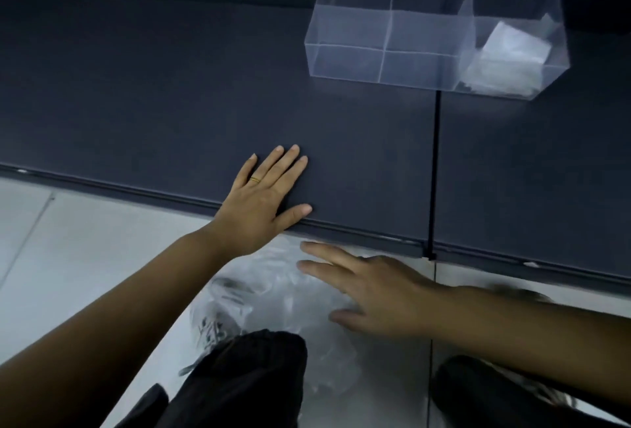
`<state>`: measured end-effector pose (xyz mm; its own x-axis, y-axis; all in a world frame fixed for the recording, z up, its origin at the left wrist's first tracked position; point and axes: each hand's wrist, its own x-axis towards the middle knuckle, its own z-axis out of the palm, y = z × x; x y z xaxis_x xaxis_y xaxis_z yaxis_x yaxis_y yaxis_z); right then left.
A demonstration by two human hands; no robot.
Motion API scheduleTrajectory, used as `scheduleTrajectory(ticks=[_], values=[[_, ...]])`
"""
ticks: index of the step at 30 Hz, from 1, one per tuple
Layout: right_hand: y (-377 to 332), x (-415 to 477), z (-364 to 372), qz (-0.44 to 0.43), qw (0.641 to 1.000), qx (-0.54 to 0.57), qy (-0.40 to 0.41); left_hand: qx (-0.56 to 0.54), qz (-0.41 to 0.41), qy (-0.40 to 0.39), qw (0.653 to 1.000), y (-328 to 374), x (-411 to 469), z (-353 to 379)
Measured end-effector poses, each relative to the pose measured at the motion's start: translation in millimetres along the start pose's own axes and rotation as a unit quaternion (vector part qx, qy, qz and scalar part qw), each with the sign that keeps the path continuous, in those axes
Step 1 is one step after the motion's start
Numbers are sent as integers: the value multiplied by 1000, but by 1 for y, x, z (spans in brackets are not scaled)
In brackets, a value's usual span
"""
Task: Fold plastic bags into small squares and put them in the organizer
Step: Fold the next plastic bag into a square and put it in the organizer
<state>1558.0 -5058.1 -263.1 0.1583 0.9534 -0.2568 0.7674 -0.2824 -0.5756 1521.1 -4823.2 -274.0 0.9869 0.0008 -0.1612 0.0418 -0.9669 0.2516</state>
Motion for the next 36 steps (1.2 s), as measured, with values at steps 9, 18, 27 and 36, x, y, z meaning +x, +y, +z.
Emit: scheduleTrajectory(ticks=[9,18,27,36], values=[[-15,11,-21,63,977,104,176,-300,-116,-38,946,-10,-17,-36],[67,-40,-130,271,740,429,442,-630,-60,-162,757,27,17,-60],[126,-93,-113,338,755,364,427,-639,-142,-153,740,81,57,-32],[84,-113,-126,128,838,486,214,-417,-141,72,895,128,74,-40]])
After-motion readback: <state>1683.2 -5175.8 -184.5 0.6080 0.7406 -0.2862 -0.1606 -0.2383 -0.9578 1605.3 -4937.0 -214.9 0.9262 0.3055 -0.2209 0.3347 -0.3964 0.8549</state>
